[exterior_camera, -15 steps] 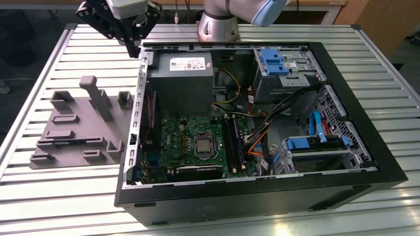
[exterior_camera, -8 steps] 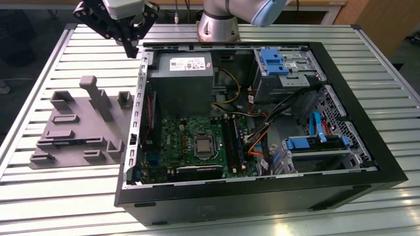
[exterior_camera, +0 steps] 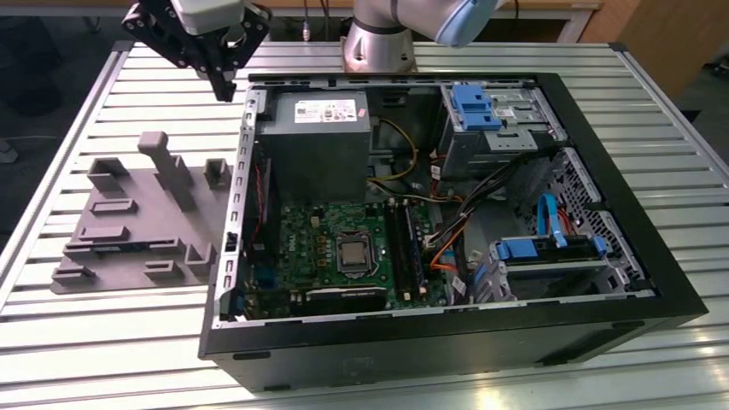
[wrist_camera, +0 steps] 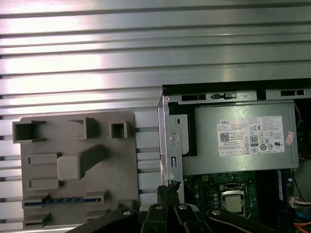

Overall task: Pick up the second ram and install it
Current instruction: 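Reach for the second ram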

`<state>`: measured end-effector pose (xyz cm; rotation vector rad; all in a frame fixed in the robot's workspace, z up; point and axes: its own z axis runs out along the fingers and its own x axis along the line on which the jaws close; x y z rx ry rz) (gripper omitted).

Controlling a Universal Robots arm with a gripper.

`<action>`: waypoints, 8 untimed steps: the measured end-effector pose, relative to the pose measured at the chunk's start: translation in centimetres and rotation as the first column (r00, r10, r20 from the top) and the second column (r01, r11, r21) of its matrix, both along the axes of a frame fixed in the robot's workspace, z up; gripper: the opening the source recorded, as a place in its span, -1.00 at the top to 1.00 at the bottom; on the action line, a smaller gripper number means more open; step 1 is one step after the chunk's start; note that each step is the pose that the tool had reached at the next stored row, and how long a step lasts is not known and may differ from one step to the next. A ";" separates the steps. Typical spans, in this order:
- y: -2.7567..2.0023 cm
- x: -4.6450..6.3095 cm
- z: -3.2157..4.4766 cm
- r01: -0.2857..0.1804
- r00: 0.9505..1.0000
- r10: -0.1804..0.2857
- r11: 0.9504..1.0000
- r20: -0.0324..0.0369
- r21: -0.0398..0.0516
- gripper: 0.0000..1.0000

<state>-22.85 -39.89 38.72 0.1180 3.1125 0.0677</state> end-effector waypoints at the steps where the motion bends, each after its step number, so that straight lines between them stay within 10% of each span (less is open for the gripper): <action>1: 0.00 -0.1 0.00 0.000 1.000 0.000 1.000 0.000 0.000 0.79; 8: 0.00 -0.4 -0.03 0.000 1.000 0.000 1.000 0.000 0.000 0.79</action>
